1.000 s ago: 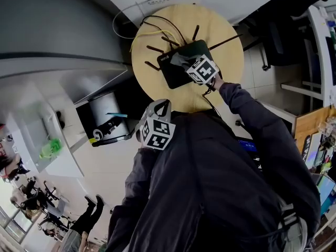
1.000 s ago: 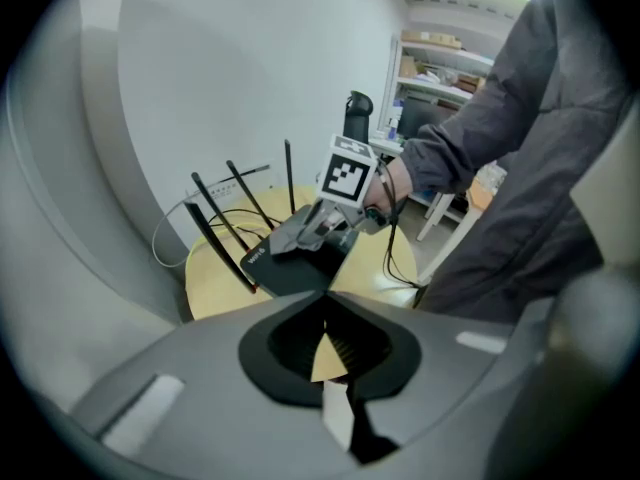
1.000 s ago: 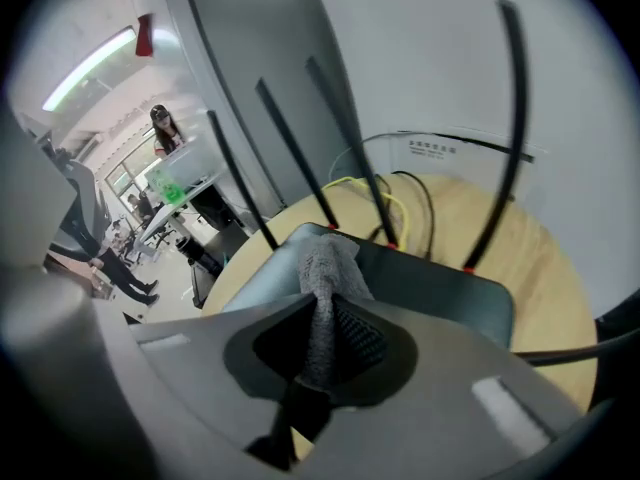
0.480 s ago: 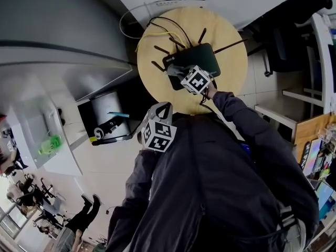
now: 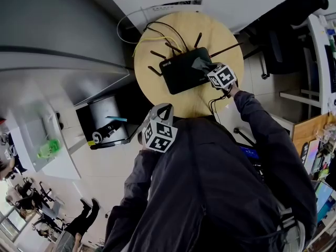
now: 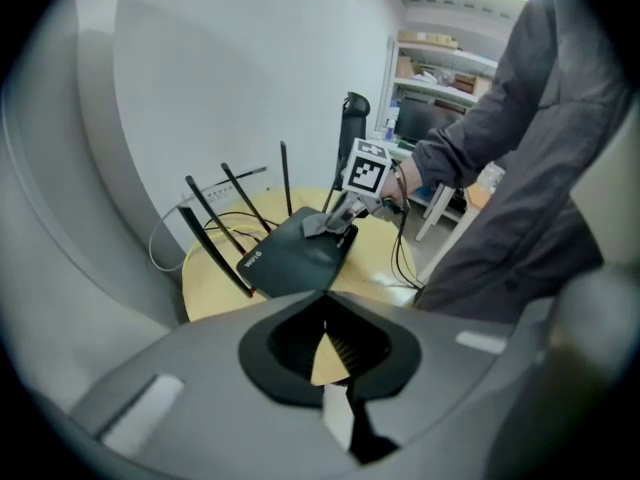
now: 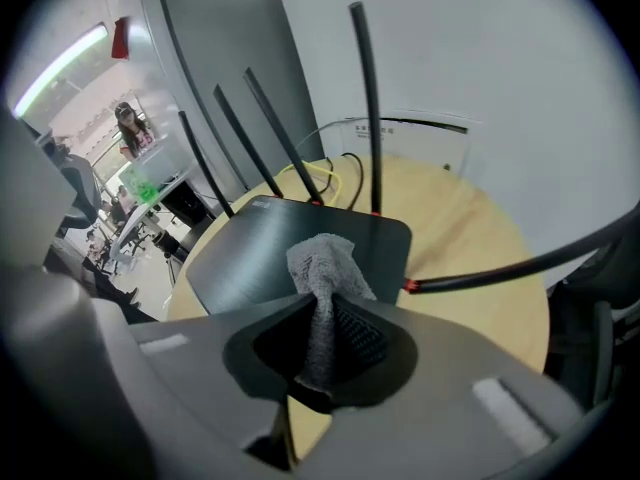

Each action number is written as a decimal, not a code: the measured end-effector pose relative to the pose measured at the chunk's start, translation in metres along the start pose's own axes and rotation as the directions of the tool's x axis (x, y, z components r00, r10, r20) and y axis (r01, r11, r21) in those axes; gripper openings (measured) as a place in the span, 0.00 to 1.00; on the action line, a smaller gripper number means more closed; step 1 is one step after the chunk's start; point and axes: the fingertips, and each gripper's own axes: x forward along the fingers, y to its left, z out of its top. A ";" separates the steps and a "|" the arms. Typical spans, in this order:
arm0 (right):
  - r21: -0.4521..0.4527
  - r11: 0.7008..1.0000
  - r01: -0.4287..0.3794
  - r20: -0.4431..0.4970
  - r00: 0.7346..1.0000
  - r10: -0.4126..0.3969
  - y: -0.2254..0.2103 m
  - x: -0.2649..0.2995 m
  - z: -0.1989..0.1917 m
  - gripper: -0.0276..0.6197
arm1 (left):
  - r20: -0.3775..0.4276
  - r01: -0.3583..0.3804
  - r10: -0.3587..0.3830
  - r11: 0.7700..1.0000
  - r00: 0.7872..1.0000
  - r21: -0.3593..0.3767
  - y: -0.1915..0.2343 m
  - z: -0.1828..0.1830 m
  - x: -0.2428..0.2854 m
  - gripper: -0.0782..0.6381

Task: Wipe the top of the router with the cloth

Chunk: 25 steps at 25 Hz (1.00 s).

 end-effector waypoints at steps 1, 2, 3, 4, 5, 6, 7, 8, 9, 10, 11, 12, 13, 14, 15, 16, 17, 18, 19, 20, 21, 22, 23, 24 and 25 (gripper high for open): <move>0.015 1.000 0.016 -0.002 1.000 -0.016 -0.009 -0.004 -0.004 0.09 | 0.000 0.000 0.000 1.000 1.000 0.002 0.000 0.000 0.000 0.11; 0.032 0.999 0.029 -0.002 1.000 -0.029 -0.016 -0.008 -0.008 0.09 | -0.001 0.000 0.000 1.000 1.000 0.002 -0.001 0.000 0.000 0.11; 0.045 0.998 0.039 -0.002 0.999 -0.039 -0.021 -0.010 -0.011 0.09 | -0.002 0.001 -0.001 1.000 1.000 0.002 -0.001 -0.001 0.000 0.11; 0.055 0.997 0.048 -0.002 0.999 -0.048 -0.023 -0.011 -0.012 0.09 | -0.002 0.002 -0.002 1.000 1.000 0.002 -0.001 -0.002 0.000 0.11; 0.059 0.997 0.057 -0.005 0.998 -0.057 -0.024 -0.010 -0.011 0.09 | -0.003 0.003 -0.003 1.000 1.000 0.001 -0.001 -0.003 0.000 0.11; 0.061 0.996 0.069 -0.013 0.998 -0.068 -0.023 -0.010 -0.010 0.09 | -0.004 0.004 -0.004 1.000 1.000 0.000 -0.001 -0.003 0.000 0.11; 0.064 0.995 0.078 -0.023 0.997 -0.077 -0.018 -0.010 -0.009 0.09 | -0.005 0.005 -0.005 1.000 1.000 -0.001 -0.001 -0.004 -0.001 0.11; 0.072 0.995 0.071 -0.031 0.997 -0.069 -0.009 -0.010 -0.007 0.09 | -0.005 0.006 -0.006 1.000 1.000 -0.001 -0.001 -0.005 -0.001 0.11; 0.080 0.996 0.044 -0.030 0.999 -0.042 0.005 -0.008 -0.003 0.09 | -0.005 0.006 -0.006 1.000 1.000 -0.001 -0.001 -0.006 -0.001 0.11; 0.077 0.997 0.007 -0.020 1.000 -0.005 0.024 -0.005 0.002 0.09 | -0.004 0.006 -0.006 1.000 1.000 -0.001 -0.001 -0.006 -0.002 0.11; 0.059 0.998 -0.030 -0.010 0.999 0.030 0.045 -0.001 0.008 0.09 | -0.004 0.005 -0.005 1.000 1.000 0.000 -0.001 -0.007 -0.002 0.11; 0.032 0.998 -0.062 -0.004 0.998 0.062 0.066 0.004 0.014 0.09 | -0.004 0.004 -0.004 1.000 1.000 0.000 0.000 -0.007 -0.002 0.11; 0.002 0.996 -0.091 -0.003 0.996 0.091 0.087 0.010 0.019 0.09 | -0.003 0.003 -0.003 1.000 1.000 0.000 0.000 -0.008 -0.003 0.11; -0.024 0.993 -0.117 -0.005 0.993 0.117 0.107 0.016 0.023 0.09 | -0.002 0.001 -0.001 1.000 1.000 -0.001 0.000 -0.009 -0.004 0.11; -0.046 0.989 -0.140 -0.009 0.990 0.140 0.126 0.022 0.025 0.09 | 0.000 0.000 0.000 1.000 1.000 -0.002 0.000 -0.009 -0.005 0.11; -0.066 0.985 -0.159 -0.014 0.987 0.159 0.143 0.027 0.027 0.09 | 0.001 -0.002 0.002 1.000 1.000 -0.003 0.000 -0.010 -0.005 0.11; -0.085 0.981 -0.176 -0.020 0.984 0.175 0.159 0.031 0.028 0.09 | 0.001 -0.005 0.005 1.000 1.000 -0.005 0.000 -0.011 -0.006 0.11; -0.101 0.976 -0.191 -0.025 0.982 0.190 0.172 0.035 0.029 0.09 | 0.001 -0.007 0.007 1.000 1.000 -0.008 0.001 -0.012 -0.007 0.11; -0.115 0.972 -0.205 -0.030 0.979 0.203 0.183 0.039 0.030 0.09 | 0.001 -0.009 0.009 1.000 1.000 -0.010 0.002 -0.014 -0.007 0.11; -0.125 0.968 -0.216 -0.035 0.976 0.214 0.192 0.043 0.029 0.09 | 0.001 -0.012 0.012 1.000 1.000 -0.013 0.002 -0.015 -0.008 0.11; -0.128 0.966 -0.226 -0.041 0.974 0.222 0.198 0.047 0.027 0.09 | 0.001 -0.014 0.014 1.000 1.000 -0.016 0.003 -0.016 -0.009 0.11; -0.125 0.965 -0.231 -0.047 0.973 0.227 0.200 0.050 0.024 0.09 | 0.001 -0.016 0.016 1.000 1.000 -0.020 0.002 -0.017 -0.010 0.11; -0.116 0.965 -0.234 -0.048 0.972 0.229 0.199 0.051 0.023 0.09 | 0.002 -0.017 0.018 1.000 1.000 -0.024 0.002 -0.018 -0.011 0.11; -0.108 0.967 -0.232 -0.046 0.972 0.228 0.197 0.051 0.022 0.09 | 0.002 -0.018 0.018 0.999 1.000 -0.027 0.002 -0.019 -0.011 0.11; -0.103 0.968 -0.229 -0.043 0.973 0.225 0.194 0.049 0.023 0.09 | 0.001 -0.018 0.018 0.999 1.000 -0.030 0.002 -0.020 -0.012 0.11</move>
